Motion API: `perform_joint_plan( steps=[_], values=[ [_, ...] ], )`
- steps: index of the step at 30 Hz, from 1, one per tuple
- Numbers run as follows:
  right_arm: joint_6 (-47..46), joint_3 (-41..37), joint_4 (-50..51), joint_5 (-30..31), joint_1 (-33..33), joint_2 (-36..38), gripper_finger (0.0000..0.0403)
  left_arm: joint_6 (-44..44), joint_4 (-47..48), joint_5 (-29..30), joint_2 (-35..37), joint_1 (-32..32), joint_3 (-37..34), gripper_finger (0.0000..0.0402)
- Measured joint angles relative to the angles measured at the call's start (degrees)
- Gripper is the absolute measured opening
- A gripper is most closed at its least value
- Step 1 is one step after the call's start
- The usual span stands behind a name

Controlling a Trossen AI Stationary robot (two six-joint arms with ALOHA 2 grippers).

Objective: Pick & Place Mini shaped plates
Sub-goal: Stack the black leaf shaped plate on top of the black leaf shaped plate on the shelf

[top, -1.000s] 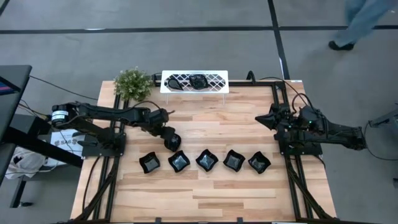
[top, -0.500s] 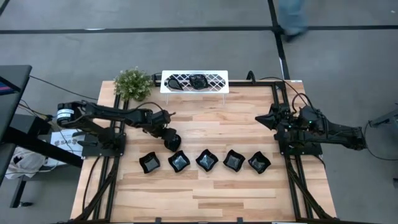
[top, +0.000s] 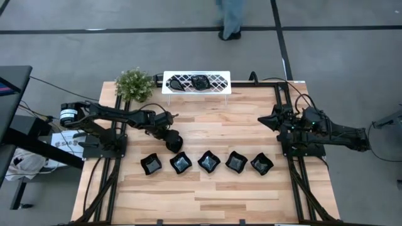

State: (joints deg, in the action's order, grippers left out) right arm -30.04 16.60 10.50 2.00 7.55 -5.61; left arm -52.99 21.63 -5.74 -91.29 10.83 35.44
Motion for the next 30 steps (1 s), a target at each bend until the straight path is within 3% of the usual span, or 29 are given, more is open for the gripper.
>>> perform_joint_plan(
  steps=[6,14,21,26,30],
  values=[
    [0.0,0.0,0.0,0.0,0.0,0.0,0.0001,0.1,-0.8,0.7,0.1,0.0,0.1,0.001],
    [0.0,0.0,0.0,0.0,0.0,0.0,0.0001,0.5,-1.1,1.2,1.5,0.0,0.1,0.0006],
    [0.0,0.0,0.0,0.0,0.0,0.0,0.0001,0.5,-3.2,2.3,16.7,0.1,0.0,0.0005],
    [0.0,0.0,0.0,1.1,0.0,0.0,0.0001,-4.1,-15.3,10.6,27.7,0.1,0.1,0.0004],
    [0.0,0.0,0.0,3.4,0.0,0.0,0.0001,-9.3,-22.8,16.6,28.4,0.1,1.0,0.0004]
  ],
)
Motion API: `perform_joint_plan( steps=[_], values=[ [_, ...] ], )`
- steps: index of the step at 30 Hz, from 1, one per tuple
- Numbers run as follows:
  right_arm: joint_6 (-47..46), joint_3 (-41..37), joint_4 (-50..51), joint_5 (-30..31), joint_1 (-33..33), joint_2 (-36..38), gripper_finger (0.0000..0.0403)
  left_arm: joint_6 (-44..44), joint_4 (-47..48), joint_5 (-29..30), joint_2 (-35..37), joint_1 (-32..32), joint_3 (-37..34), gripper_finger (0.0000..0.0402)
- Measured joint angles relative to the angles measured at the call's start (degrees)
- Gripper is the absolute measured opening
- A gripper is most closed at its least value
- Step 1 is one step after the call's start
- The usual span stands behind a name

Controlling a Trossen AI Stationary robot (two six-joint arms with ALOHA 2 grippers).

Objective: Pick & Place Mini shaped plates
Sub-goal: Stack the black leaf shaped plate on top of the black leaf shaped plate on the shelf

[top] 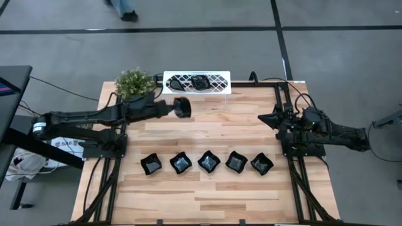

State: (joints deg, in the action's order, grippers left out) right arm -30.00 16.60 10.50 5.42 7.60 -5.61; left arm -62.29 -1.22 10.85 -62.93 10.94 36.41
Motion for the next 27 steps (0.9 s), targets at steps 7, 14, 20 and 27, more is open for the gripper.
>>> perform_joint_plan(
  steps=[7,14,20,27],
  values=[
    [0.0,0.0,0.0,3.6,0.0,0.0,0.0001,-1.0,-1.4,9.9,-10.9,0.0,13.8,0.0003],
    [0.0,0.0,0.0,3.7,0.0,0.0,0.0001,-0.1,1.1,13.6,-25.3,1.8,33.2,0.0003],
    [0.0,0.0,0.7,3.7,0.0,0.0,0.0001,-1.0,11.6,13.7,-33.4,4.7,45.7,0.0003],
    [0.1,0.0,1.4,3.7,0.0,0.0,0.0001,-4.2,21.6,15.8,-36.9,8.4,50.7,0.0003]
  ],
)
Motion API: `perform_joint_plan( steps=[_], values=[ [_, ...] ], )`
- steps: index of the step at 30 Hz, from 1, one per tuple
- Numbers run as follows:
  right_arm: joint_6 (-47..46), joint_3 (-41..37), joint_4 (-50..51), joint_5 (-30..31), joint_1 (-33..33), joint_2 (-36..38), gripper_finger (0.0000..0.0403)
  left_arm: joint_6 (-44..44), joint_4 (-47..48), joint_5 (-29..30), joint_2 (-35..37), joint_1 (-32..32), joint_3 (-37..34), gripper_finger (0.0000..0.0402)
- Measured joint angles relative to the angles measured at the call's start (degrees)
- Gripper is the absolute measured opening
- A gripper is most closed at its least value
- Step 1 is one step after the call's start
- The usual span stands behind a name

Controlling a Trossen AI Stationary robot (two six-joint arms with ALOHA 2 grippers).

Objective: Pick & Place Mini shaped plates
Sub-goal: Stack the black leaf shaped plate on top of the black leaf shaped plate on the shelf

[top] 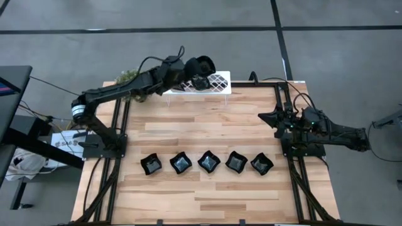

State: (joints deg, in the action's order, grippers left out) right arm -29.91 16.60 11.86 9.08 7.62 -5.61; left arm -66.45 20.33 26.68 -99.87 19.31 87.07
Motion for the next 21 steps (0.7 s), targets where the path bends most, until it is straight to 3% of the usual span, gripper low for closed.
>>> perform_joint_plan(
  steps=[9,21],
  values=[
    [0.0,0.0,1.4,4.4,0.0,0.0,0.0001,-6.7,5.7,-3.6,-3.6,1.2,0.0,0.0003],
    [0.0,0.0,3.0,4.5,0.0,0.0,0.0001,-9.2,11.9,-7.0,-5.5,3.5,0.0,0.0003]
  ],
)
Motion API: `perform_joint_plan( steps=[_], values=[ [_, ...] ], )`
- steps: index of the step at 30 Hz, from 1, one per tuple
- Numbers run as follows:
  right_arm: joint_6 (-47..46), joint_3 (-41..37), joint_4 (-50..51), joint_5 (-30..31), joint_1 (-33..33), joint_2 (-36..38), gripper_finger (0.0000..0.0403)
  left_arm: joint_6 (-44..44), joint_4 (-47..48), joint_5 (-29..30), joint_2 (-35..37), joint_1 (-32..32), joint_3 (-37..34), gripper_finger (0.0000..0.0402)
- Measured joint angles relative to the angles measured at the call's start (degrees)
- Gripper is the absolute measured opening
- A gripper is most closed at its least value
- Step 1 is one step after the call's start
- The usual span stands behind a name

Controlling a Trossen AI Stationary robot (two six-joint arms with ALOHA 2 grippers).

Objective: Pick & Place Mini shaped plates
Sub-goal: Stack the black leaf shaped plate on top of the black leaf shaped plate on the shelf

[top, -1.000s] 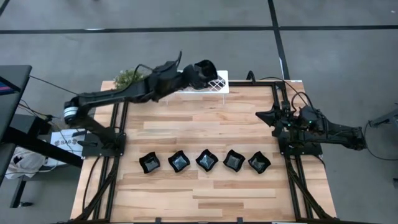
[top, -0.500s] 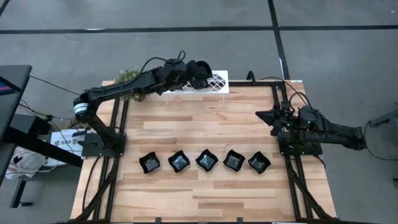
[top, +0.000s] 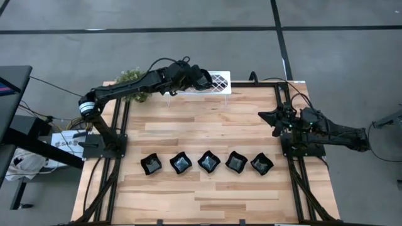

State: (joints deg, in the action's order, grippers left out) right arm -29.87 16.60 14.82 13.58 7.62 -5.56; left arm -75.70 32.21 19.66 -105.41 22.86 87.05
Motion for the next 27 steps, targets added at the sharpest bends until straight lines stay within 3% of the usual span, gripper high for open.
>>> perform_joint_plan(
  steps=[27],
  values=[
    [1.9,0.0,0.1,1.5,0.0,0.0,0.0001,0.2,0.4,-5.8,-4.3,4.3,0.0,0.0003]
  ],
)
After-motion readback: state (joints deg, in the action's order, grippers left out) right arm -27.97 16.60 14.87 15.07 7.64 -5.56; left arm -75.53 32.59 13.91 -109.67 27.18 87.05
